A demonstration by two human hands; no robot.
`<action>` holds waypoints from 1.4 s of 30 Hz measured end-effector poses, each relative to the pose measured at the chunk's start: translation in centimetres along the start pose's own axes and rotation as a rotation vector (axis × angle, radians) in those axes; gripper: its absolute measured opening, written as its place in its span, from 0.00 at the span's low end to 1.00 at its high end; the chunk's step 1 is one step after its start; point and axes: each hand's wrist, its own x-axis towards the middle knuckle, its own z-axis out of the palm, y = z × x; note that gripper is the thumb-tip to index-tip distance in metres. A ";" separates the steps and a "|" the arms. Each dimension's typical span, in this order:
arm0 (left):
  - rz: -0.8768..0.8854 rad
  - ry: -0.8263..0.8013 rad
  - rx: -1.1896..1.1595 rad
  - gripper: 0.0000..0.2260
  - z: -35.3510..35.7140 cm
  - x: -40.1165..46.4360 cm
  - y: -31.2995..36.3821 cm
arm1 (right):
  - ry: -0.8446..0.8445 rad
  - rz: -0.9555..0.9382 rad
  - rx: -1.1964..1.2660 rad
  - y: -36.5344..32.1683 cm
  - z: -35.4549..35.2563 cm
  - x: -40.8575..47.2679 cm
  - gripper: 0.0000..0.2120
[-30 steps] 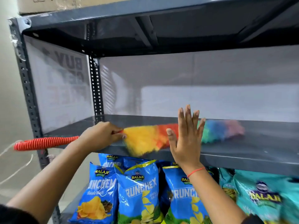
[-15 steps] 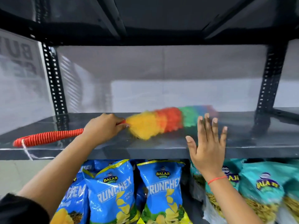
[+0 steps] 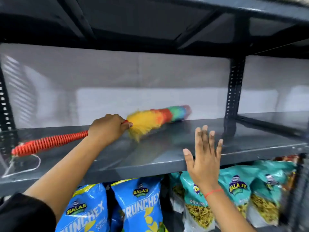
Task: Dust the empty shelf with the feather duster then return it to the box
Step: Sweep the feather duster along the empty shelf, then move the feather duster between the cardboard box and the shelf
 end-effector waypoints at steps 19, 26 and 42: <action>0.218 -0.391 -0.389 0.12 5.7 4.9 10.9 | -0.012 -0.004 0.010 0.1 0.2 -0.1 0.28; -0.071 -0.164 -0.210 0.16 6.5 6.0 10.2 | -0.020 0.015 0.009 0.0 0.1 -0.1 0.28; 0.408 -0.297 -0.484 0.05 -0.9 -2.0 12.8 | 0.276 0.292 -0.080 5.1 -7.4 -1.5 0.27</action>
